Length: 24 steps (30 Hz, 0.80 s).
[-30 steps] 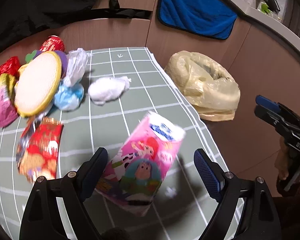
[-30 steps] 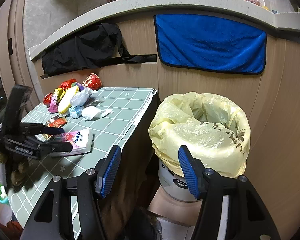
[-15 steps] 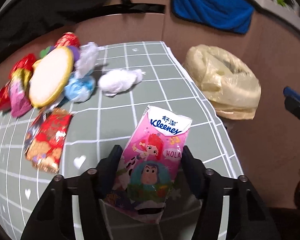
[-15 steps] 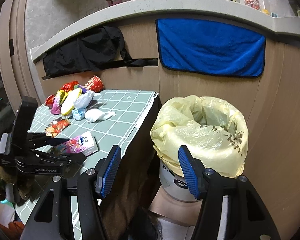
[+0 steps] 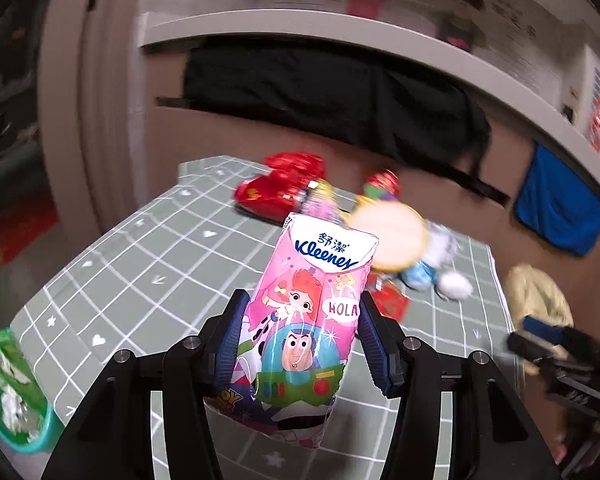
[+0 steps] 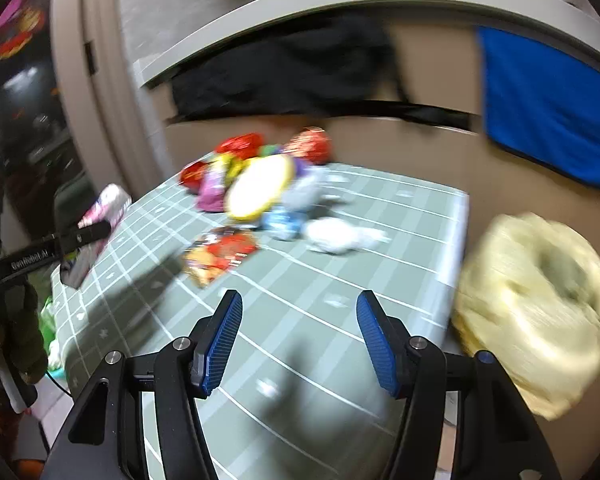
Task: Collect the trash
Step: 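Lift the pink tissue pack with the left gripper while the right gripper grasps the red snack packet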
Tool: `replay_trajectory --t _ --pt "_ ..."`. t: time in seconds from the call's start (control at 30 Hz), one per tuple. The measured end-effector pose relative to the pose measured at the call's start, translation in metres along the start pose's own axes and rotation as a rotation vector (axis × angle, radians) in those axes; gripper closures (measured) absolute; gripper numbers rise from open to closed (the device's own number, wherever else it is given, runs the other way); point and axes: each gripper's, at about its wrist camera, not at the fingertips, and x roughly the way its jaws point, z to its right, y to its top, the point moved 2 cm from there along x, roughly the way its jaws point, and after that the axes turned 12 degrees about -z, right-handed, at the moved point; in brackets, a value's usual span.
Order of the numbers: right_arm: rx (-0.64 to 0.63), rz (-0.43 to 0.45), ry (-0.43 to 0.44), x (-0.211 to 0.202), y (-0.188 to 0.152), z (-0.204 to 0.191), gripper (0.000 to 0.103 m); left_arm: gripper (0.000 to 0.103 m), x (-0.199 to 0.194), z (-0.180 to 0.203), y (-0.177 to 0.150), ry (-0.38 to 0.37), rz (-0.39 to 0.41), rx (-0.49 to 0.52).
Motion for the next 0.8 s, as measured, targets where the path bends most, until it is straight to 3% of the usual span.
replay_trajectory --t 0.13,0.33,0.4,0.5,0.6,0.67,0.8 --pt "-0.073 -0.062 0.042 0.045 0.025 -0.042 0.049 0.049 0.001 -0.018 0.006 0.005 0.016 -0.036" --pt "-0.228 -0.169 -0.034 0.104 0.031 -0.085 0.055 0.049 0.013 -0.037 0.021 -0.004 0.006 -0.049" --pt "-0.280 -0.214 -0.054 0.117 0.027 -0.088 0.059 0.049 0.019 -0.043 0.024 -0.009 -0.006 -0.059" --pt "-0.320 -0.202 -0.152 0.116 0.024 -0.072 0.060 0.049 0.029 -0.051 0.025 -0.031 -0.028 -0.085" --pt "-0.258 -0.192 -0.256 0.111 0.031 -0.043 0.059 0.049 0.042 -0.055 0.025 -0.066 -0.064 -0.106" --pt "-0.160 -0.195 -0.216 0.105 0.038 -0.021 0.058 0.049 0.049 -0.055 0.026 -0.077 -0.079 -0.112" --pt "-0.028 -0.192 0.000 0.104 0.051 -0.010 0.057 0.049 0.060 -0.056 0.030 -0.093 -0.109 -0.124"
